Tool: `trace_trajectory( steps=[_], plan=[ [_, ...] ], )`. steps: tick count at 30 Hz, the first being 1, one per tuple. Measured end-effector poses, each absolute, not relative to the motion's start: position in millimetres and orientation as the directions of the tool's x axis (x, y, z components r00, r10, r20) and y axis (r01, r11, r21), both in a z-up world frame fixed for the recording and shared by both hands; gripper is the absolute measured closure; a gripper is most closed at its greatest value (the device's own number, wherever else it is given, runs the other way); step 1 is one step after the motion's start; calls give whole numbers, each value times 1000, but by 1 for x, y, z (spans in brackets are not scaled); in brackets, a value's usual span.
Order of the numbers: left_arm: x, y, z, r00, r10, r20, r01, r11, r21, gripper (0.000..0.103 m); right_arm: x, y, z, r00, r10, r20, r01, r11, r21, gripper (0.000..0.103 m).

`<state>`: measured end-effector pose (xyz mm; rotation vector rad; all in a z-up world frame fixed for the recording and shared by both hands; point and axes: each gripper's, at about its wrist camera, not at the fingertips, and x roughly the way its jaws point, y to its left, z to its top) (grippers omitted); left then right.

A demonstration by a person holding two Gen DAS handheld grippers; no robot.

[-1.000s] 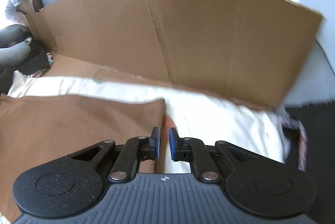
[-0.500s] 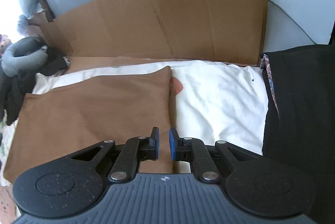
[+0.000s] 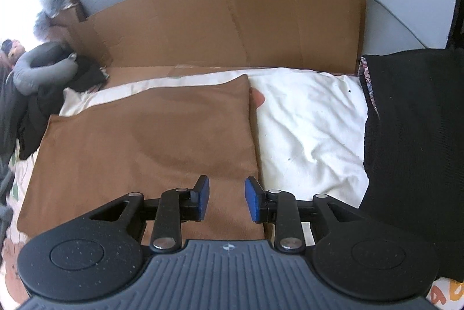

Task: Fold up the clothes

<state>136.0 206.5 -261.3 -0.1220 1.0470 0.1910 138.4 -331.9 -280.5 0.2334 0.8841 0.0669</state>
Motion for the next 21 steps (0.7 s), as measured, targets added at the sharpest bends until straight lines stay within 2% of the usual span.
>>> trace_trajectory(
  steps=[5, 9, 21],
  plan=[
    [129, 186, -277, 480, 65, -875, -179, 984, -25, 42, 128, -328, -280, 633, 150, -760, 34, 975, 221, 66],
    [118, 181, -300, 441, 42, -897, -194, 980, -50, 33, 121, -326, -290, 628, 118, -770, 62, 978, 200, 66],
    [90, 185, -357, 421, 0, -907, -286, 949, -133, 32, 80, -350, -330, 592, 87, -802, 152, 964, 217, 66]
  ],
)
